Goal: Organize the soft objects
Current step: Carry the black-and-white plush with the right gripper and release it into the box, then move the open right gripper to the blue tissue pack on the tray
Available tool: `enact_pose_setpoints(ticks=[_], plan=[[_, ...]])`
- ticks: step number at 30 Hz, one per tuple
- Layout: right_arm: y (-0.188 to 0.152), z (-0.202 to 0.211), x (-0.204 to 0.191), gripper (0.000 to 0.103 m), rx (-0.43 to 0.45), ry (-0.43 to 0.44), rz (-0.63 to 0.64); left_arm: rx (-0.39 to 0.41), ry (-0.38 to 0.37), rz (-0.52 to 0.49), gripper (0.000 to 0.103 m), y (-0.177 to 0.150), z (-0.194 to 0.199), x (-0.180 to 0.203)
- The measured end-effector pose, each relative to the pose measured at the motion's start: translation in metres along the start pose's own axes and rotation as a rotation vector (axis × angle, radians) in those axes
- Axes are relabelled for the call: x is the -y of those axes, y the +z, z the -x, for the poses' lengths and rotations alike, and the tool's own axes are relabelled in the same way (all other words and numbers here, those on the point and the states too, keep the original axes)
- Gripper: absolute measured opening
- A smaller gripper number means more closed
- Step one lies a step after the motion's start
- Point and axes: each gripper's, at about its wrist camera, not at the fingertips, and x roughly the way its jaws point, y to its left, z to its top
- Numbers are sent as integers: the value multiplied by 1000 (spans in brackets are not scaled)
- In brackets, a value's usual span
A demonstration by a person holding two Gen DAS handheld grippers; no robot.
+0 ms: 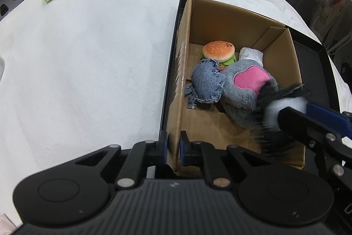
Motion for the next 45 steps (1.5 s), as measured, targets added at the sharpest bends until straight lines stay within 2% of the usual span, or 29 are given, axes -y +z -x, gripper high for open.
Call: enact_pose_setpoints(ticks=[5,17,21,26,33,38,40,43,45], plan=[[-1,-3,1,41,-6,16,-4,-2,-7,13,10,1,-1,-5],[-8,9,31,42,28,0,-27,10,28,-12,10,0,-1,1],[-8,14,46,49,44,-4,-38,14,50,-26,10,1,-1,5],[-11,16,65,52,49,1,-52,15,78,-46,11,1,-2,11],[-14,20,86,68,83,14,-68,72,135,-58,15,-1,8,21],[-15,20,103,80,110,15,-80,97,177,-99,23,-1,10,33],[-16,21,109,86,121,16,-86,92,185,-107,32,0,10,36],[-17,19,118,88,130,21,-94,85,200,-111,44,0,9,37],[-17,17,124,89,134,23,-101,87,214,-115,47,1,8,39]])
